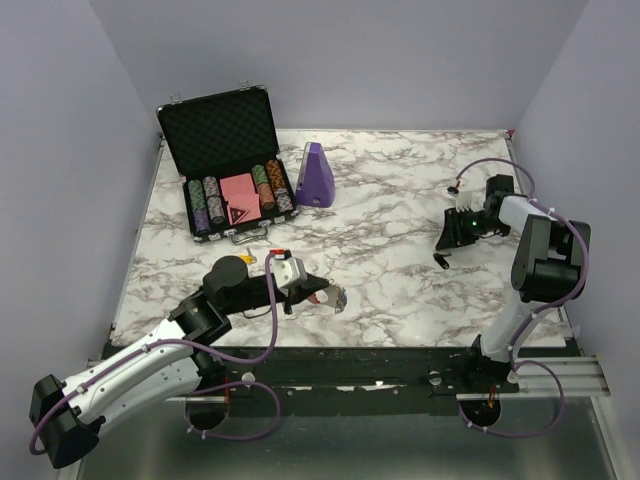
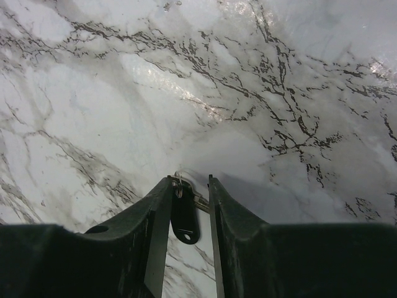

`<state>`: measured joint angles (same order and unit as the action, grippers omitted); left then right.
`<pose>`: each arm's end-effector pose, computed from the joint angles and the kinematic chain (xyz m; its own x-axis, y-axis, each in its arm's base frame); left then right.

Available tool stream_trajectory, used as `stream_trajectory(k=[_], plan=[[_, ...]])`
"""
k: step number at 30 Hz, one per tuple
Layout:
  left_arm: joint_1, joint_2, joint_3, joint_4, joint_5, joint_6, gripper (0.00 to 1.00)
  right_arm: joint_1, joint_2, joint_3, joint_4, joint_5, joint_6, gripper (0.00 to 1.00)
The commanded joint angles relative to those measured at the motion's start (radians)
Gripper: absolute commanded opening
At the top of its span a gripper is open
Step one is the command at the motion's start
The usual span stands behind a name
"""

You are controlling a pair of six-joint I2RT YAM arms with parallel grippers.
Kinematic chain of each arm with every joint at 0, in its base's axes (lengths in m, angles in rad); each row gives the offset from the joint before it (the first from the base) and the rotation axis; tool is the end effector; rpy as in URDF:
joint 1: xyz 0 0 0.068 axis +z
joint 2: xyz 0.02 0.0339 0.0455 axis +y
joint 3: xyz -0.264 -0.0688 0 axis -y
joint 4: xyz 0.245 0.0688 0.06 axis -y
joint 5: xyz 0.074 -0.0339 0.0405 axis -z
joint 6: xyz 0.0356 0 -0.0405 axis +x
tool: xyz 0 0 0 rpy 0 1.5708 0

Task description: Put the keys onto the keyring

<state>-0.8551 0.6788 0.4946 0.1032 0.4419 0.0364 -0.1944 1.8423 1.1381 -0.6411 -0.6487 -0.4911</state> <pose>0.1015 -0.1399 0.2848 -0.0181 0.0709 -0.9973 0.9631 0.2690 0.0017 0.3370 -0.0444 0.1552 -0.8534 -0.2150 -0.4749 -0.4321 0.8013 0.4138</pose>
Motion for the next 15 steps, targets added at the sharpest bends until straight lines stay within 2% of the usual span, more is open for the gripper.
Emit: stream_trajectory(k=[1, 15], plan=[[-0.004, -0.002, 0.015, 0.01, 0.012, 0.007, 0.0, 0.004, 0.015, 0.015, -0.034, -0.023, -0.02, 0.38], [-0.002, -0.002, 0.016, 0.006, 0.011, 0.007, 0.0, 0.015, 0.029, 0.017, -0.063, -0.034, -0.04, 0.33]])
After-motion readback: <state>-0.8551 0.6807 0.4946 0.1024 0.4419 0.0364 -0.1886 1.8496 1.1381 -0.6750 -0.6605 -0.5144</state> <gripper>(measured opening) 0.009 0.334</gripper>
